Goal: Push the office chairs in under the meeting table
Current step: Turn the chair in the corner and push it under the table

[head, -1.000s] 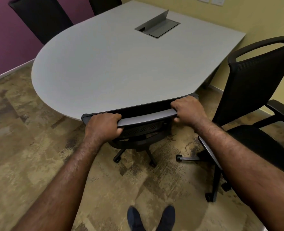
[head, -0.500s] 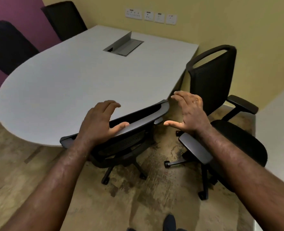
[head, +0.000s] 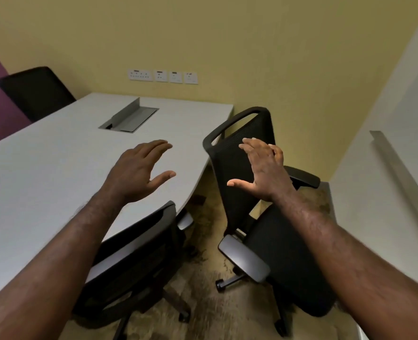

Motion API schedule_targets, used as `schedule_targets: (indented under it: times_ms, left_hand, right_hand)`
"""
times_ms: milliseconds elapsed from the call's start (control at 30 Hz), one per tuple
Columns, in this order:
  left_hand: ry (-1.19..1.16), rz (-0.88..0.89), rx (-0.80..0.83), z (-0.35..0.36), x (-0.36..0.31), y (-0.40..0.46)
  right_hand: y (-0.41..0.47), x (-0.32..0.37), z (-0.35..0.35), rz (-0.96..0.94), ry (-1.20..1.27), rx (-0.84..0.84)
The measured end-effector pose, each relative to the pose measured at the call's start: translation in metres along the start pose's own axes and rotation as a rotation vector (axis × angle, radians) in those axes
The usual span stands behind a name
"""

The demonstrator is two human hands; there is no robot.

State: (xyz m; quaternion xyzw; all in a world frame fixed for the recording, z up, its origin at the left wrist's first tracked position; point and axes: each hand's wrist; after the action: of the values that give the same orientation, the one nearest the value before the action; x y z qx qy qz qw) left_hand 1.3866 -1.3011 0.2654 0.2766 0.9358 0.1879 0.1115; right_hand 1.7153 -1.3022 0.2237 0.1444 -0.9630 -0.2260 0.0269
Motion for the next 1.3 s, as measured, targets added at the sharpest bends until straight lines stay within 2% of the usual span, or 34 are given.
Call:
schedule_targets:
  times_ms: [333,633,800,1133,1300]
  left_hand:
    - [0.077,0.055,0.15,0.051,0.003,0.093]
    - [0.062,0.12,0.262,0.088,0.045,0.168]
    - [0.038,0.191,0.297,0.117,0.074,0.23]
    - [-0.192,0.234,0.297,0.189,0.123,0.354]
    - [-0.519,0.066,0.377,0.226,0.122,0.387]
  right_hand:
    - [0.017,-0.06,0.009,0.085,-0.025,0.015]
    - [0.041,-0.055,0.038,0.161,-0.03,0.06]
    - [0.078,-0.041,0.058,0.312,-0.007,0.02]
    - [0.179,-0.003,0.107,0.603,0.087,0.112]
    - [0.218,0.017,0.14,0.764,0.301,0.168]
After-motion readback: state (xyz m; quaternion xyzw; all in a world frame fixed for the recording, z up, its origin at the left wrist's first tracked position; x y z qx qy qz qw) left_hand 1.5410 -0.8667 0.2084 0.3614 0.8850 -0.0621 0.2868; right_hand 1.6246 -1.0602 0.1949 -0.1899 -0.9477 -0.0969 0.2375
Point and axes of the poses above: each hand's wrist, its own y-axis towards the middle knuckle, its own z-axis out of the palm, x = y × z, and after that the axes turned 7 degrees about -y, right-handed
